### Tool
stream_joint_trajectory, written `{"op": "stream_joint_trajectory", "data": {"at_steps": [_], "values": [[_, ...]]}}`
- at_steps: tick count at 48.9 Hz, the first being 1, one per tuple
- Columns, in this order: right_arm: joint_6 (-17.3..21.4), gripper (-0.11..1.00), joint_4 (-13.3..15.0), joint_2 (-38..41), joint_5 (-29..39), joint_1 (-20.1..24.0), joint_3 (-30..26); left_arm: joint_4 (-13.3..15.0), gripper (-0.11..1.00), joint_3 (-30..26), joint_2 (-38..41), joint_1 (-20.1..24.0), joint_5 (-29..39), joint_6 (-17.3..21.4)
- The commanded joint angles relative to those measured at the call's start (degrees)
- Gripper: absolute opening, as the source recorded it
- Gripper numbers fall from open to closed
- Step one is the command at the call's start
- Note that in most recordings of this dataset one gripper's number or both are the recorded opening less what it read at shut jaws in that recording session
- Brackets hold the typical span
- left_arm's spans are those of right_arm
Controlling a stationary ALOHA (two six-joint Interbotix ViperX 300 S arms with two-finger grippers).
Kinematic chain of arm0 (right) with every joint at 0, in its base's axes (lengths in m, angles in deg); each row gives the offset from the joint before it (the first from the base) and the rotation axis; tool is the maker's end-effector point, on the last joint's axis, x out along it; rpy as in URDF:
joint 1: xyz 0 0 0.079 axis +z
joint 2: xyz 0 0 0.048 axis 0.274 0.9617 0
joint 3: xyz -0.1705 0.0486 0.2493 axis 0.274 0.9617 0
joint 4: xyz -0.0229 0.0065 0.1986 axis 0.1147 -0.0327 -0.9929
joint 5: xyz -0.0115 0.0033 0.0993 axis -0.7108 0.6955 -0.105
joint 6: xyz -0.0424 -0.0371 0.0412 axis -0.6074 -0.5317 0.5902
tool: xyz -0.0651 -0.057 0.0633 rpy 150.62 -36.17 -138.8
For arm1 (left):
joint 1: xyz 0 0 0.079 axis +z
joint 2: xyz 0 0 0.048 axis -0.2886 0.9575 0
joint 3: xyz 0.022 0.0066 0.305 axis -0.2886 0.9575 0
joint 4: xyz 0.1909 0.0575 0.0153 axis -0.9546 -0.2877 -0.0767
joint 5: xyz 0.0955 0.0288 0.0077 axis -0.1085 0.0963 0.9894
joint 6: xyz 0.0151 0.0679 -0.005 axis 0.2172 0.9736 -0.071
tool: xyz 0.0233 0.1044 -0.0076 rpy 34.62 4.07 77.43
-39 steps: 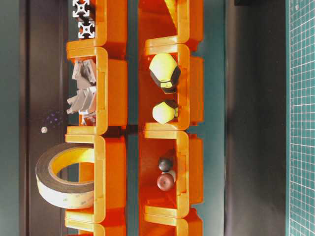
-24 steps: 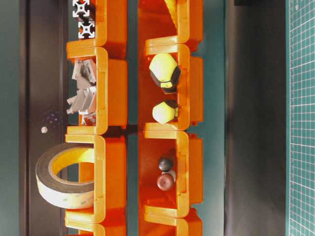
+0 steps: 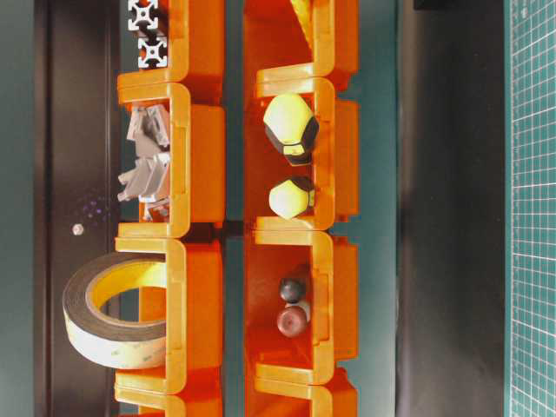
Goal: Pick corner brachets from container rack with right arm.
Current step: 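Move the open right gripper up to the grey bracket bin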
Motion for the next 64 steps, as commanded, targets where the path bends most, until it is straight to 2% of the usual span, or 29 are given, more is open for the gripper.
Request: {"op": "stream_joint_trajectory", "data": {"at_steps": [1,8,14,20,27,37,50,53,56,64], "values": [[-0.1,0.00,1.3,4.5,9.4,-0.3,-8.9,-0.1,0.00,-2.4,1.3,0.1,2.6,0.0],[-1.4,0.00,4.2,11.3,18.8,-0.6,-17.5,-0.1,0.00,-2.7,1.7,0.2,4.4,-0.1],[-5.9,0.00,6.2,17.1,22.9,-1.1,-22.9,-0.2,0.00,-3.1,1.5,0.2,4.7,-0.1],[-11.6,0.00,6.5,22.0,21.2,-2.5,-27.5,-0.1,0.00,-3.4,1.6,0.2,4.7,-0.1],[-15.0,0.00,6.5,26.5,18.6,-5.0,-30.4,-0.2,0.00,-3.4,1.5,-0.1,4.7,-0.2],[-16.5,0.00,6.7,32.5,14.8,-8.4,-32.3,-0.1,0.00,-3.4,1.5,-0.4,4.7,-0.2],[-16.7,0.02,6.9,33.2,8.5,-9.8,-30.8,-0.2,0.00,-3.4,1.0,-0.4,4.7,-0.2],[-16.8,0.07,6.9,33.4,7.8,-10.5,-30.0,-0.2,0.00,-3.4,1.0,-0.4,4.7,-0.2],[-16.8,0.18,6.9,33.8,7.1,-10.7,-29.3,-0.2,0.00,-3.4,1.0,-0.4,4.8,-0.1],[-17.2,0.67,6.9,35.0,3.7,-11.0,-27.9,-0.2,0.00,-3.5,0.9,-0.2,4.8,-0.1]]}}
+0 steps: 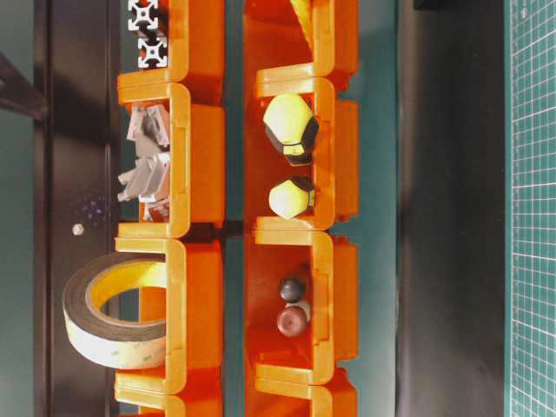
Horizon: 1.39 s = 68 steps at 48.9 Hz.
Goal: Pick corner brachets from container rack with right arm.
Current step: 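Move the open right gripper up to the grey bracket bin, then close the right gripper on grey corner brackets in the bin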
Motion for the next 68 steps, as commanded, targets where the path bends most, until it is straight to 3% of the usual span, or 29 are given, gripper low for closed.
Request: {"op": "stream_joint_trajectory", "data": {"at_steps": [1,6,55,61,68], "values": [[-0.3,0.72,0.2,-0.1,-3.3,-0.2,0.0,-0.2,0.00,-1.8,0.1,0.2,-0.2,-0.2],[0.2,0.85,0.2,0.2,-4.7,-0.2,0.1,-0.1,0.00,-1.8,0.2,-0.1,-0.3,-0.2],[0.4,0.83,0.2,10.6,-7.5,-3.1,-1.2,-0.2,0.00,-1.4,0.1,0.2,0.9,-0.1],[0.2,0.72,0.2,10.5,-6.9,-2.5,-1.1,-0.2,0.00,-1.3,-0.2,0.2,1.0,-0.1],[0.2,0.37,0.2,10.4,-6.6,-1.8,-1.1,-0.2,0.00,-1.3,-0.2,0.4,1.0,0.0]]}}
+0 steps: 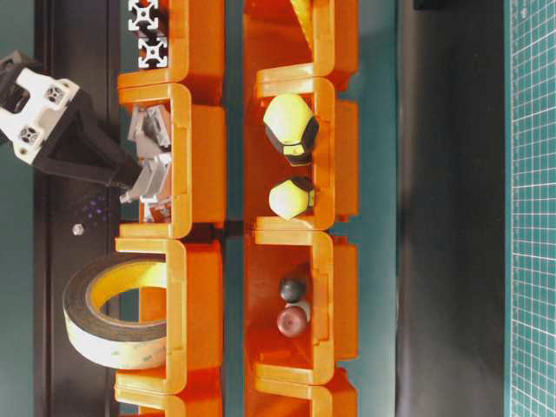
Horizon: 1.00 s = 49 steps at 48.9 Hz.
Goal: Pick corner brachets from container rack with right arm.
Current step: 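Close the right gripper on grey corner brackets in the bin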
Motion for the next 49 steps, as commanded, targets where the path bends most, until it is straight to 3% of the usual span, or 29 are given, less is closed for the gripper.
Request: {"op": "stream_joint_trajectory", "data": {"at_steps": [1,28,37,49], "values": [[-0.1,0.33,0.1,-0.4,-0.1,0.3,-1.1,-0.2,0.00,-1.3,0.1,0.4,-0.3,0.0],[0.0,0.28,3.1,-2.3,-0.4,2.2,-2.5,-0.3,0.00,-1.3,0.0,0.5,-0.3,0.1],[0.2,0.28,6.2,-5.4,0.4,3.4,-7.5,-0.2,0.00,-1.3,-0.3,0.5,-0.3,0.0],[0.4,0.28,6.9,-10.6,2.5,6.6,-10.4,-0.2,0.00,-1.2,-0.7,0.5,0.1,0.1]]}}
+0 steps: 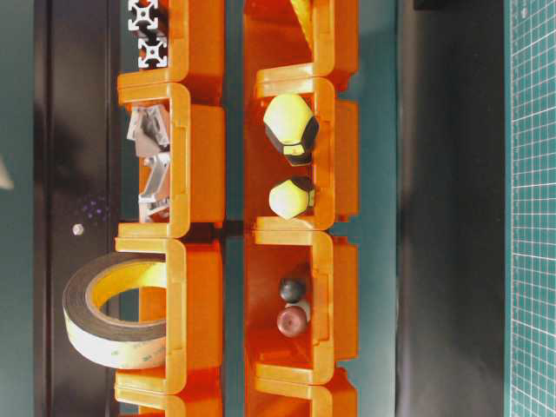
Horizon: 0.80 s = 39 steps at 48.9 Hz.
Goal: Pick corner brachets from container rack with right arm.
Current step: 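Close the right gripper on grey corner brackets in the bin, then lift the brackets out and carry them over the green mat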
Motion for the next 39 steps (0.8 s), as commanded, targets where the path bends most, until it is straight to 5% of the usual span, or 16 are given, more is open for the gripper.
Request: {"op": "stream_joint_trajectory", "data": {"at_steps": [1,20,39], "values": [[0.2,0.28,0.3,-2.8,0.2,1.1,-1.3,-0.2,0.00,-1.2,0.0,0.1,0.1,0.1],[2.7,0.28,0.3,-4.3,-2.8,3.0,2.6,-0.1,0.00,-1.2,-0.1,-0.1,1.5,-0.1],[14.9,0.28,0.3,-12.0,-15.2,19.4,21.4,-0.1,0.00,-1.2,-1.5,-2.4,1.4,-0.4]]}}
